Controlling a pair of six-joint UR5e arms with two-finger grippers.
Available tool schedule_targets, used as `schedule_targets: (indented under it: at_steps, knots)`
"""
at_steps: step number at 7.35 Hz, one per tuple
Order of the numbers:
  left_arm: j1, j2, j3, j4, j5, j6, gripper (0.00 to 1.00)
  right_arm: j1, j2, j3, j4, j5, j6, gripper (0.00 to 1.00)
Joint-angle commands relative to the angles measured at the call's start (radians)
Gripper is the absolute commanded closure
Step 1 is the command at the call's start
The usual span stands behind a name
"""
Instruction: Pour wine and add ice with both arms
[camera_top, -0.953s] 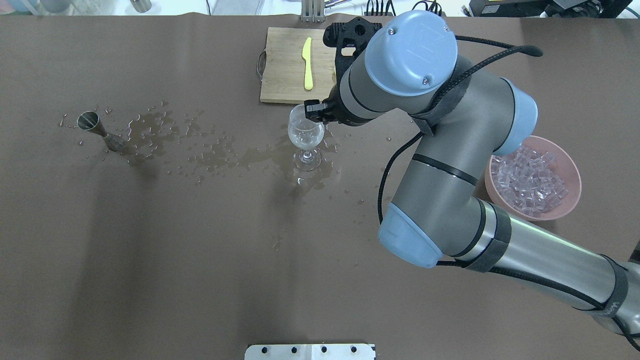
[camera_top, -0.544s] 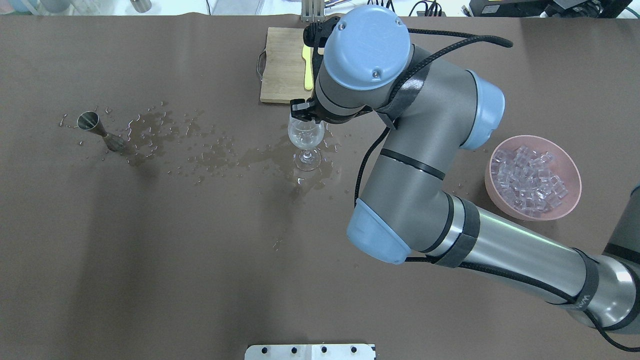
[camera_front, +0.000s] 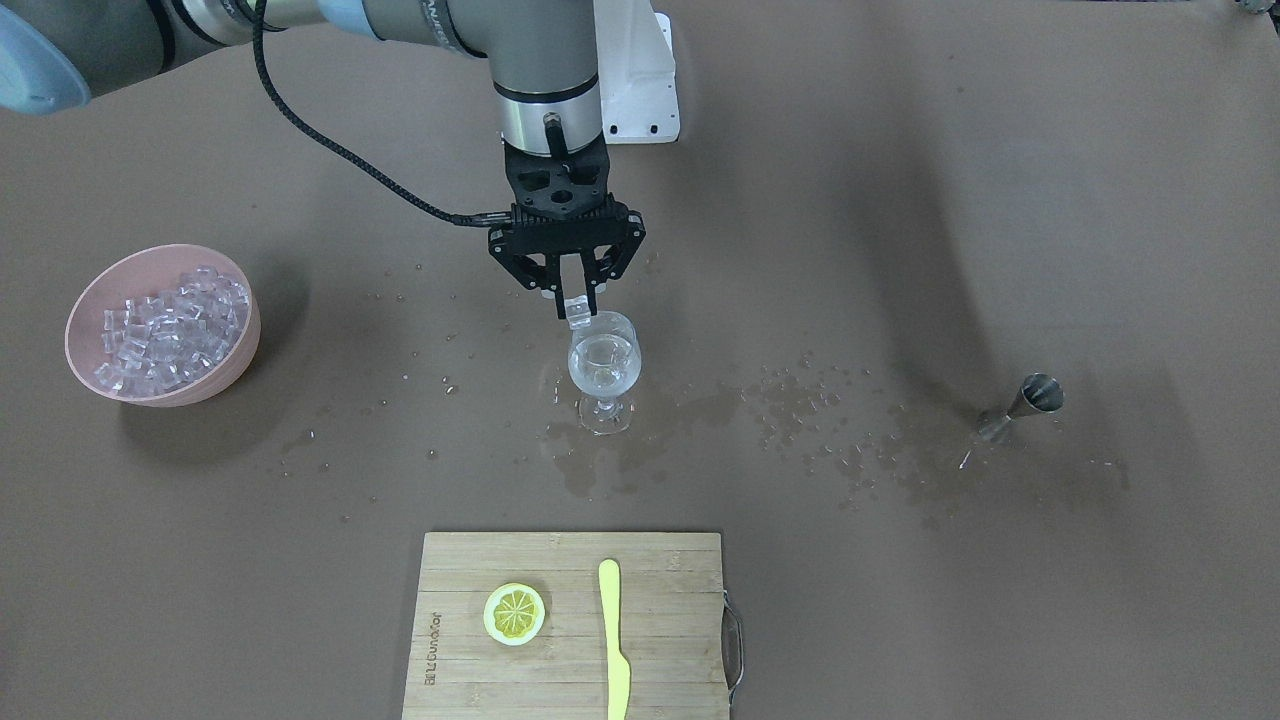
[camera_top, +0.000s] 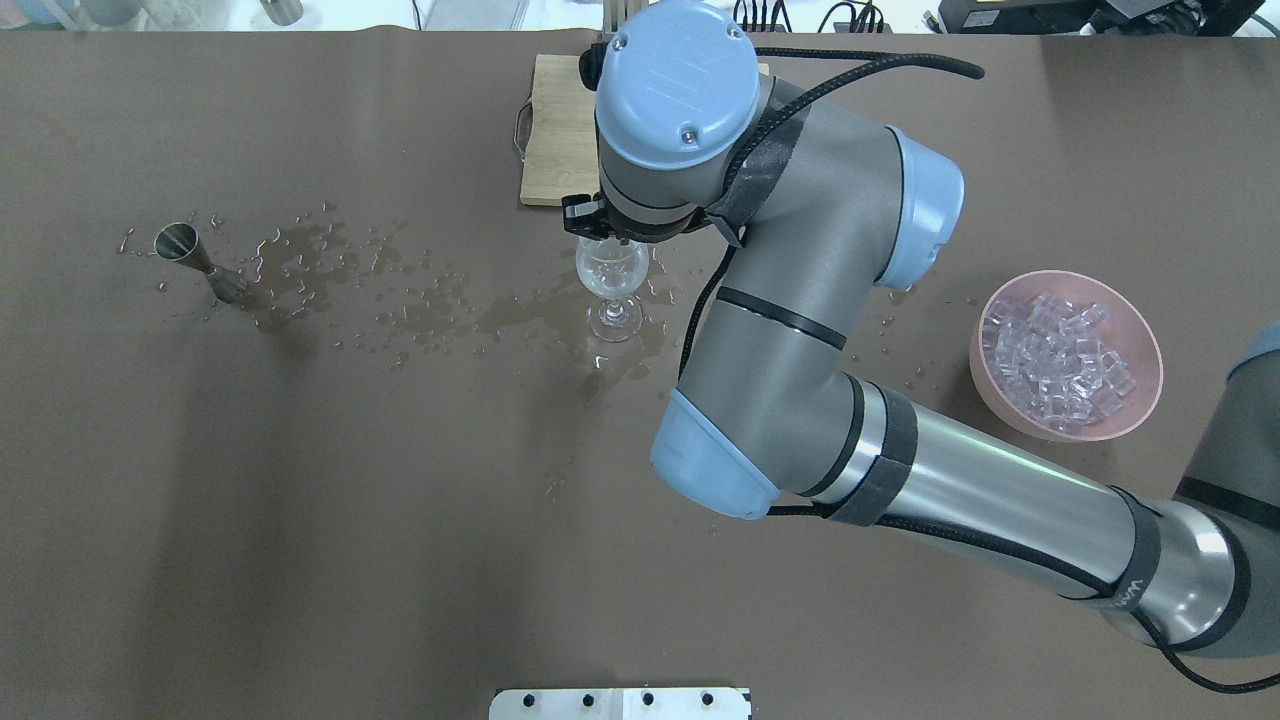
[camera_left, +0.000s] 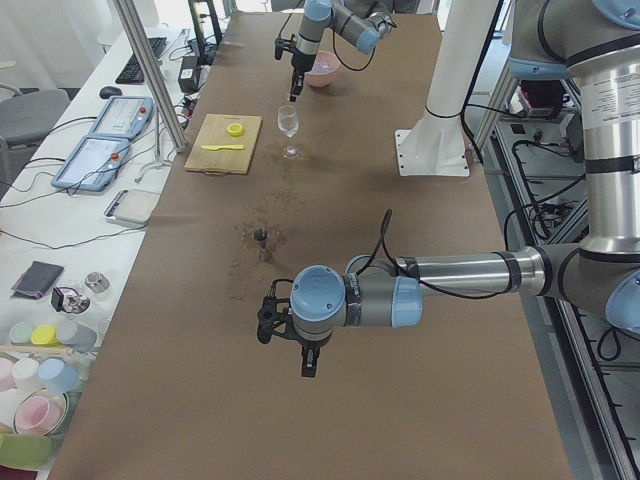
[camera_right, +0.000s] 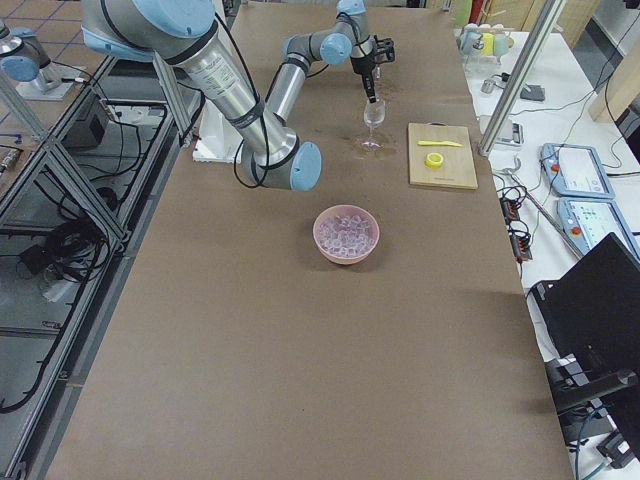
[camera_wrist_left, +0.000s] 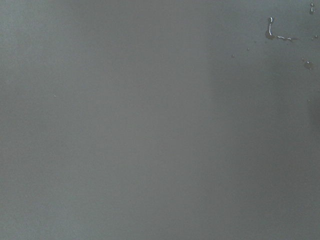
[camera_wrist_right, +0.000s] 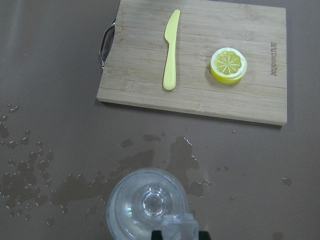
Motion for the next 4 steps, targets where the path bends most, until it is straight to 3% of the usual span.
schedule_targets:
  at_steps: [1,4]
  knots:
    - [0.000,0.000,0.002,0.000,0.000,0.000,0.02,-0.002,0.058,-0.075,-0.003,-0.001,-0.004,1.00]
    - [0.000,-0.002,0.005,0.000,-0.002,0.000,0.02,-0.013,0.049,-0.075,-0.028,-0.015,-0.011,1.00]
